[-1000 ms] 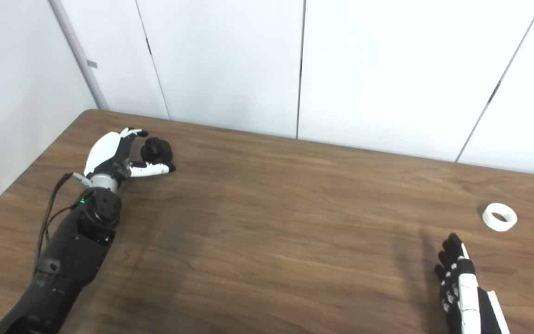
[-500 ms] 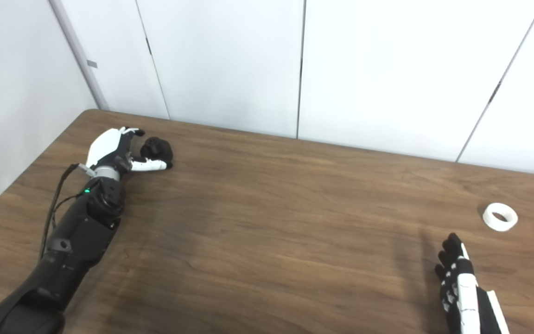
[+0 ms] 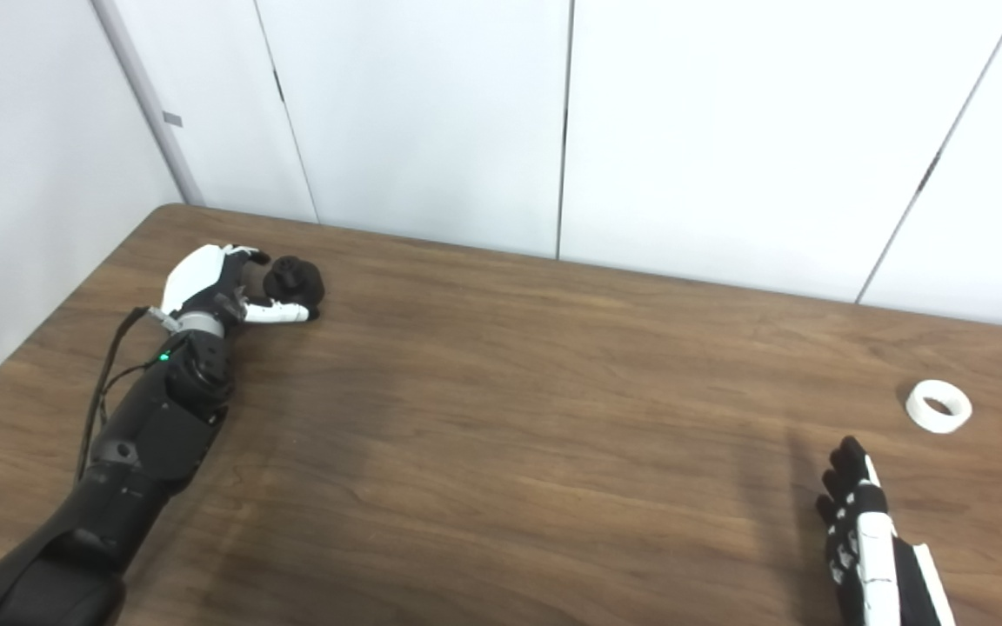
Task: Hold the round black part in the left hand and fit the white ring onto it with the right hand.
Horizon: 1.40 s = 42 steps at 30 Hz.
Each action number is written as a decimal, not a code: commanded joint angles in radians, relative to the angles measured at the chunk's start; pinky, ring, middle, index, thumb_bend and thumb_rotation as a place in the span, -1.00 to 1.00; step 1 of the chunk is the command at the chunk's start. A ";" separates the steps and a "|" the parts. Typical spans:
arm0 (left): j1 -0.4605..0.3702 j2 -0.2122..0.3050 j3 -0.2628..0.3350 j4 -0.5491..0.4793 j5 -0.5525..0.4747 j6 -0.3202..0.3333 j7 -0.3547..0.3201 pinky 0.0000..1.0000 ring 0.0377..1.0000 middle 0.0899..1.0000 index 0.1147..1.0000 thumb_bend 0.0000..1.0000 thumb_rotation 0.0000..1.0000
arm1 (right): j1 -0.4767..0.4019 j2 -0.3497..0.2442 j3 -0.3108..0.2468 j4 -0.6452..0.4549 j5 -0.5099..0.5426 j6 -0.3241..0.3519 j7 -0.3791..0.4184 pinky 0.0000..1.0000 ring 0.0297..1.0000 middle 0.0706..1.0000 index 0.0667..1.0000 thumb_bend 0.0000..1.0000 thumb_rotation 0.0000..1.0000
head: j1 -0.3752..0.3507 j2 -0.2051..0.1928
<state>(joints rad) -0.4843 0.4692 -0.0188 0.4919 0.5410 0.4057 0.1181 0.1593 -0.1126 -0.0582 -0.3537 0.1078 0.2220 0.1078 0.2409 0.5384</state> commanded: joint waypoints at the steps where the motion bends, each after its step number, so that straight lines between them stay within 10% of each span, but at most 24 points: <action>1: -0.061 0.037 0.001 0.000 0.002 -0.035 0.037 1.00 1.00 0.88 0.51 0.87 -0.38 | 0.023 0.003 0.004 -0.028 0.002 -0.019 -0.002 1.00 1.00 1.00 1.00 -0.12 1.00 | 0.000 0.001; 42: -0.068 0.035 -0.020 0.033 -0.037 -0.046 0.044 1.00 0.92 0.75 0.32 0.78 -0.45 | 0.023 -0.007 -0.001 -0.019 0.005 -0.028 0.006 1.00 1.00 1.00 1.00 -0.07 1.00 | 0.000 0.007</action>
<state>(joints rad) -0.5057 0.4702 -0.0444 0.5377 0.5029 0.3788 0.1421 0.1600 -0.1126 -0.0605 -0.3540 0.1061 0.2195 0.1091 0.2393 0.5446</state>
